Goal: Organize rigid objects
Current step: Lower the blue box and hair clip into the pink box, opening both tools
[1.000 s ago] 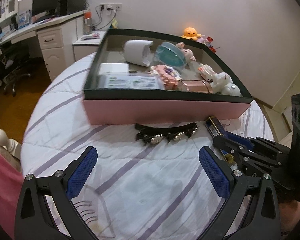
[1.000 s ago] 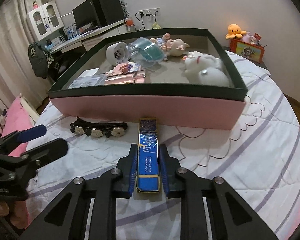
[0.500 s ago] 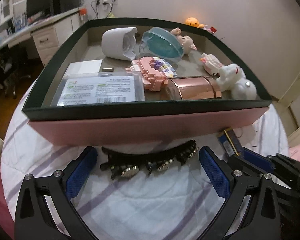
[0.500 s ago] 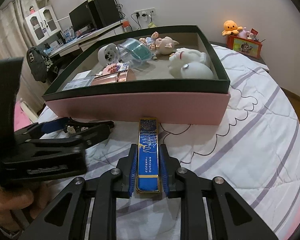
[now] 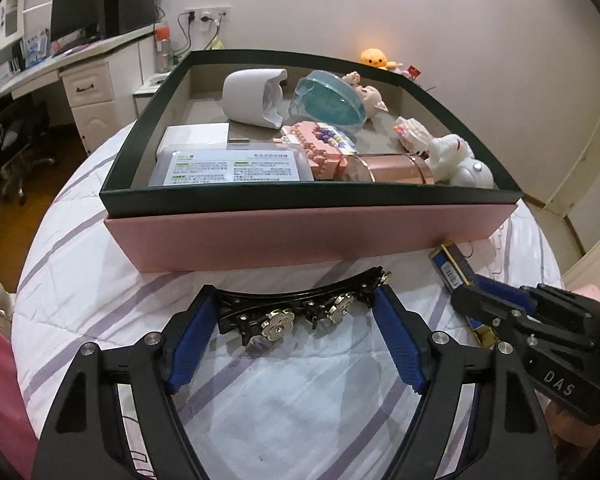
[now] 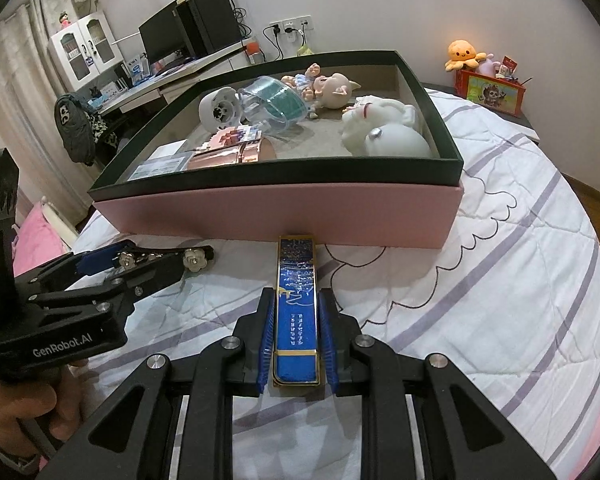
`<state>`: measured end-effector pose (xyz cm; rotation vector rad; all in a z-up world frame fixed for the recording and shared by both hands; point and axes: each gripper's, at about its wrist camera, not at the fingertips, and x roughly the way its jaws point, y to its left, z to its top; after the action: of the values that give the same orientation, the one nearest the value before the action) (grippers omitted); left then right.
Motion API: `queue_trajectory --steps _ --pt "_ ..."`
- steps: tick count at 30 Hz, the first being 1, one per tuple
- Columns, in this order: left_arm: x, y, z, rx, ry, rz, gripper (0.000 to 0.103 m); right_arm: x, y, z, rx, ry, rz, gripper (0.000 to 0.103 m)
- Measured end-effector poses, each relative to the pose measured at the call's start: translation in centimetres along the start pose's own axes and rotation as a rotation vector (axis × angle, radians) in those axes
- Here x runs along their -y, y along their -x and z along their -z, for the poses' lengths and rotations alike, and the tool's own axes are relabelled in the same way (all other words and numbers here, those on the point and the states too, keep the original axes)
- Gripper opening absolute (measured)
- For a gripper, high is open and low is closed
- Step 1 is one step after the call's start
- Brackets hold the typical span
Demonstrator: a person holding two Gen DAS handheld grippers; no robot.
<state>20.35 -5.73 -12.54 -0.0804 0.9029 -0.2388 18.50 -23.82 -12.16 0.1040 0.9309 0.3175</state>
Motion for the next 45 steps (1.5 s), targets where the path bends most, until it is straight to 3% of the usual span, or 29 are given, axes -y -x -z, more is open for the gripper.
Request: queue_trajectory --steps 17,22,36,45 --pt "-1.5 5.8 -0.8 0.119 0.017 0.009 0.079 -1.8 2.9 -1.1 0.056 0.018 -0.016 0.021" --pt "-1.9 7.3 -2.7 0.173 0.004 0.01 0.079 -2.4 4.8 -2.9 0.109 0.032 -0.044 0.021" --pt "-1.4 7.9 -10.5 0.298 -0.036 0.029 0.079 -2.4 6.1 -11.2 0.232 0.079 -0.001 0.021" --pt "-1.5 6.6 -14.3 0.328 -0.039 0.042 0.079 -1.7 4.8 -14.7 0.242 0.079 0.014 0.021"
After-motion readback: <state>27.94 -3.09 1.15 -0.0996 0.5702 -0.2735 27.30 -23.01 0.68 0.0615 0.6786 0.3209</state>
